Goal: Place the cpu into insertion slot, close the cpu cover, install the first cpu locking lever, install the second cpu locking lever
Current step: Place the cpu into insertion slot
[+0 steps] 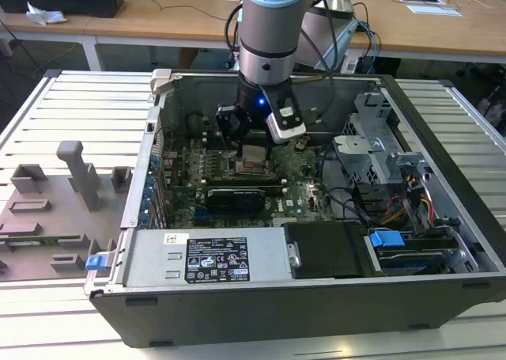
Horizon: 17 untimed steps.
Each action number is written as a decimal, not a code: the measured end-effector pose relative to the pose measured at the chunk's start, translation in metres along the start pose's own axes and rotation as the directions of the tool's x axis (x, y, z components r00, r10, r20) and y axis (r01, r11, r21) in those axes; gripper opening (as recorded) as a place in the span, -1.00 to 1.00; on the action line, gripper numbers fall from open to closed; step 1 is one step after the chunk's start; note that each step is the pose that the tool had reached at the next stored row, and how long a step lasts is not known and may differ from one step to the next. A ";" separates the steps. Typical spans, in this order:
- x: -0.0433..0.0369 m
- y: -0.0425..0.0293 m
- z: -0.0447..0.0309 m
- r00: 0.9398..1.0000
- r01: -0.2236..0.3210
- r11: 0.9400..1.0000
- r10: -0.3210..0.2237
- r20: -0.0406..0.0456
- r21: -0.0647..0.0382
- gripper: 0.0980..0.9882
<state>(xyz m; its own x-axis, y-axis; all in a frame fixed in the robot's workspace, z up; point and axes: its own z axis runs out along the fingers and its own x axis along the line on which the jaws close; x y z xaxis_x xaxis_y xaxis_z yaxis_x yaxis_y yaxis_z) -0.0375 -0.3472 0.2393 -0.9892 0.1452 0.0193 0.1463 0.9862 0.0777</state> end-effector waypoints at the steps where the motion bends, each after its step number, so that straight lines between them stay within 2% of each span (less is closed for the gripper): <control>1: 0.0000 0.0000 0.0002 1.000 -0.018 1.000 0.018 0.002 0.000 0.00; 3: 0.0000 0.0000 0.0003 0.999 -0.043 0.999 0.043 0.004 0.000 0.00; 8: 0.0000 0.0000 0.0009 0.993 -0.119 0.993 0.119 0.010 0.000 0.00; 14: 0.0000 -0.0001 0.0016 0.981 -0.194 0.981 0.194 0.016 0.000 0.00; 15: 0.0000 -0.0001 0.0019 0.976 -0.215 0.977 0.215 0.018 0.000 0.00; 17: -0.0001 -0.0001 0.0020 0.972 -0.234 0.972 0.234 0.019 -0.001 0.00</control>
<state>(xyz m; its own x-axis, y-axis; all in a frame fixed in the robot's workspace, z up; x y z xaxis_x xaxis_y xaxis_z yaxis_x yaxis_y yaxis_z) -0.0375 -0.3472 0.2372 -0.9276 0.3731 0.0177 0.3734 0.9249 0.0717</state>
